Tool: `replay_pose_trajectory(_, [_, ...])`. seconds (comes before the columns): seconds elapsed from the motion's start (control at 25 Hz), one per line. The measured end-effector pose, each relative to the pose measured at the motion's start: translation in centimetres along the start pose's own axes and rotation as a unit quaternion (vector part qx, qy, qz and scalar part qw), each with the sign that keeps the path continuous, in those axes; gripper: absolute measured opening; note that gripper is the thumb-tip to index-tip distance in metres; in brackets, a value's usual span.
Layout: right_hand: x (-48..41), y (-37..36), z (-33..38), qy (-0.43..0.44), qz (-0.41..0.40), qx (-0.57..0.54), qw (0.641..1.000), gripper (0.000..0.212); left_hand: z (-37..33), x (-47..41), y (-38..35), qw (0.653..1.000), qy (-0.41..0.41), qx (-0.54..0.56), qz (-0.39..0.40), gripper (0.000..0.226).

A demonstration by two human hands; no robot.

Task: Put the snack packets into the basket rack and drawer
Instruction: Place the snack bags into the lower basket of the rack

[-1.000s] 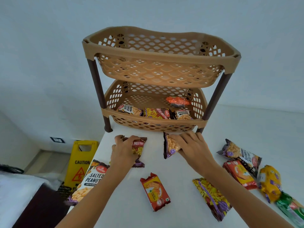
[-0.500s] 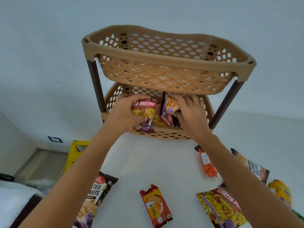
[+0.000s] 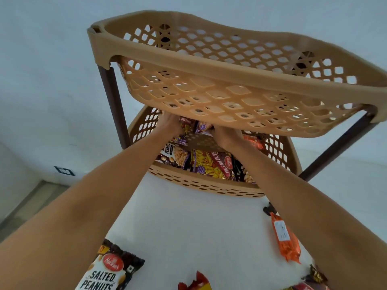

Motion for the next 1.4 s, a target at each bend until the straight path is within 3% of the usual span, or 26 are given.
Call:
replay_pose_trajectory(0.12, [-1.1,-2.4,-0.3,0.038,0.017,0.054,0.998,0.036,1.2,-1.0,-1.6,0.997,0.021,-0.051,0.062,0.079])
replay_pose_trajectory(0.24, [-1.5,-4.9,-0.5,0.083,0.079,0.068,0.991,0.056,2.2,-0.7,-3.4,0.985,0.027,-0.095,0.142,0.074])
replay_pose_trajectory(0.44, [-1.7,-8.0,-1.8,0.073,0.19,0.085,0.975,0.078,2.5,-0.1,-5.0,0.97,-0.004,-0.113,0.216,0.073])
replay_pose_trajectory(0.72, [-1.6,-7.3,-2.7,0.066,0.237,0.059,0.967,0.065,2.4,0.4,-4.3,0.974,-0.011,-0.083,0.21,0.069])
replay_pose_trajectory(0.88, [-0.1,-4.2,-1.5,0.057,0.168,-0.021,0.984,0.058,1.2,1.9,-1.8,0.986,-0.003,-0.038,0.162,0.061])
replay_pose_trajectory(1.04, [2.4,1.2,0.2,0.052,0.044,-0.151,0.986,0.041,-1.8,5.0,3.6,0.99,-0.09,0.1,-0.031,0.032])
replay_pose_trajectory(1.12, [4.3,3.3,0.5,0.048,0.005,-0.161,0.986,0.033,-2.2,7.7,5.3,0.98,-0.096,0.153,-0.082,0.024])
replay_pose_trajectory(1.24, [8.6,6.4,1.0,0.079,-0.074,-0.14,0.984,0.023,-2.5,12.5,7.1,0.969,-0.103,0.187,-0.124,0.023])
replay_pose_trajectory(1.4, [15.4,9.3,2.2,0.124,-0.16,-0.141,0.969,0.03,-1.8,19.0,8.6,0.96,-0.1,0.217,-0.143,0.021])
Point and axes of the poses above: each hand's wrist, its own x-axis away from the middle knuckle, its own y-axis out of the back of the hand, z = x × y, the point moved 7 cm from there along -x, towards the middle knuckle, and after that the axes turned 2 degrees about -z, right-handed, at the moved point
